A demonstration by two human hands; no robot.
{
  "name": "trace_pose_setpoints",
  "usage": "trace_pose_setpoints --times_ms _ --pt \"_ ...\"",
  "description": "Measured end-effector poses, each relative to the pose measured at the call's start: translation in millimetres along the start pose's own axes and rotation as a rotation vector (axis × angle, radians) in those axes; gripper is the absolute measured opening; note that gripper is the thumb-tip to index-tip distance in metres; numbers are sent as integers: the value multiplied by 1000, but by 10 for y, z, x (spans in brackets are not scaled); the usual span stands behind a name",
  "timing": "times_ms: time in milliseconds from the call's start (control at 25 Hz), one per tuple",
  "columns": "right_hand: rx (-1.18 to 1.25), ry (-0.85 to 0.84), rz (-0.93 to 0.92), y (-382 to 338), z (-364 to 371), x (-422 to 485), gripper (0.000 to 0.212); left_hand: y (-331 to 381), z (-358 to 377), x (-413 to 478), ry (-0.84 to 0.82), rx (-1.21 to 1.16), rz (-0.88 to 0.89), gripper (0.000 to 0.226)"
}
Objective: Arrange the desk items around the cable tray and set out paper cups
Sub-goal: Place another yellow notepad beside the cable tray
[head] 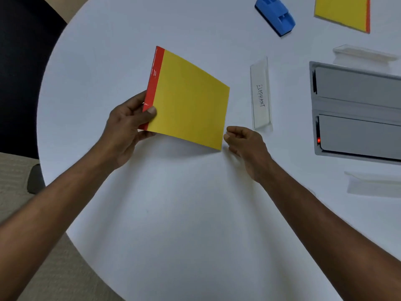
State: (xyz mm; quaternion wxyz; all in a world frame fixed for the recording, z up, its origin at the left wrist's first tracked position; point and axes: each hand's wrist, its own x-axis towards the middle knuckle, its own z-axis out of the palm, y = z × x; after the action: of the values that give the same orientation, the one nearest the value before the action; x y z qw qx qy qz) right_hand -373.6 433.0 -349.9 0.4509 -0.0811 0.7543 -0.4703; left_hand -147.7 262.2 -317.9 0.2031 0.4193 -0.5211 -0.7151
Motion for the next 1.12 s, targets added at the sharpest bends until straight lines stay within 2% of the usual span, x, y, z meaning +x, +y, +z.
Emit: trace_pose_setpoints --times_ms 120,200,280,360,400,480,520,640,760,880,1000,1120 --pt "132 -160 52 -40 -93 -109 50 95 68 -228 -54 -60 -13 44" --pt "243 -241 59 -38 -184 -266 43 127 113 -347 -87 -107 -29 43" --pt "318 -242 51 -27 -264 -432 39 150 158 -402 -45 -194 -63 37" --pt "408 -200 23 5 -367 -556 33 171 299 -426 0 -388 -118 27" --pt "450 -165 2 31 -433 -608 30 183 420 -423 -14 -497 -144 30" --pt "526 -74 -39 37 -583 -713 29 176 712 -412 -100 -596 -134 56" --pt "563 -25 -59 35 -669 -763 31 145 876 -388 -143 -548 -102 62" --pt "684 142 -107 22 -971 -918 34 93 1433 -251 -219 -312 -32 60" --pt "874 259 -140 16 -1199 -1047 32 86 1911 -129 -268 -262 -49 58" --pt "1034 303 -197 18 -1301 -1142 34 136 2264 -39 -347 -229 -36 55" --pt "960 386 -205 38 -1351 -1205 36 208 2495 4 -363 -232 -9 52" --pt "812 462 -179 35 -1437 -1243 23 259 2694 19 -369 -248 11 46"
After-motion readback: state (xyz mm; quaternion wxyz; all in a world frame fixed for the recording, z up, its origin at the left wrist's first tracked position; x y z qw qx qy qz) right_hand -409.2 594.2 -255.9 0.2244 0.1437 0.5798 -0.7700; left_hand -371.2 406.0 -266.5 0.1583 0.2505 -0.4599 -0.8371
